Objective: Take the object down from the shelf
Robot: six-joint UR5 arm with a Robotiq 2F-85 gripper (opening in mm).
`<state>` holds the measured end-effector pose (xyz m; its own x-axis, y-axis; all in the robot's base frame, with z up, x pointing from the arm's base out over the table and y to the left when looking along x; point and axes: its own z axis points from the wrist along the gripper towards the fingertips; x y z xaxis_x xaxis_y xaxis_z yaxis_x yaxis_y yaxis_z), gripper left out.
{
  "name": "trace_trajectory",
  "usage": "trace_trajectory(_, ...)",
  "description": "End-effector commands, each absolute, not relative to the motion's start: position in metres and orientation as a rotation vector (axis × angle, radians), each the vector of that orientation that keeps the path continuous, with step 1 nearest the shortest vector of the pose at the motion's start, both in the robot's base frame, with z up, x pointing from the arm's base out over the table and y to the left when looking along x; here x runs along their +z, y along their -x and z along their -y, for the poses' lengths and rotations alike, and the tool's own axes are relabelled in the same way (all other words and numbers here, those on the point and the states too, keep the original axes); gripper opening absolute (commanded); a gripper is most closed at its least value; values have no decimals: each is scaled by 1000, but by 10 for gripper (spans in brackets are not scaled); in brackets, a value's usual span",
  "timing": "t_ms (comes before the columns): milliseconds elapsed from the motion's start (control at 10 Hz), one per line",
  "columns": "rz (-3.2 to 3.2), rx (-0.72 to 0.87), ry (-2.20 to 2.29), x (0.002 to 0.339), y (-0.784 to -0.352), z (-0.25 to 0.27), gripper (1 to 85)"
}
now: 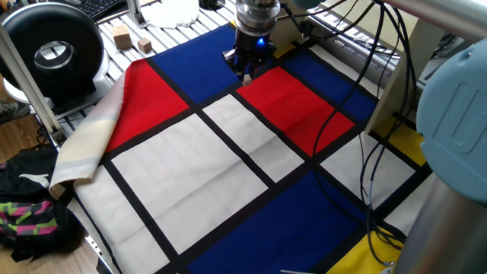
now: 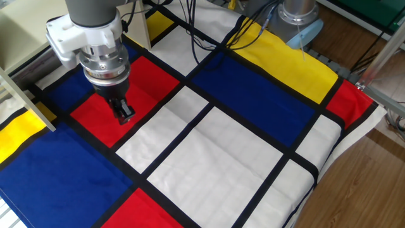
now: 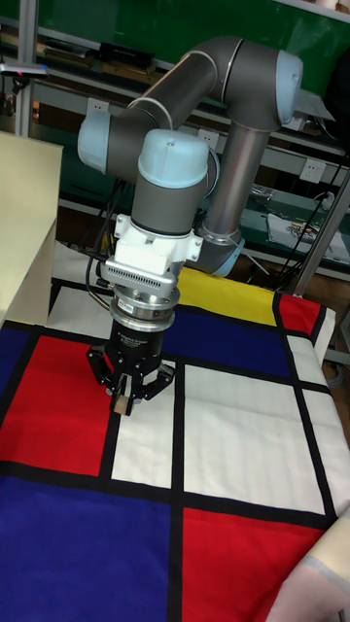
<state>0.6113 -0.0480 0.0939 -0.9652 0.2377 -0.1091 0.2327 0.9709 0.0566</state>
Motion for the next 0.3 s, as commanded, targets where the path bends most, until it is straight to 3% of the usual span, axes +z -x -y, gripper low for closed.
trace_trajectory(0, -3030, 82, -313, 96, -606, 49, 427)
trace_trajectory(200, -3043, 75, -305, 96, -603, 50, 433)
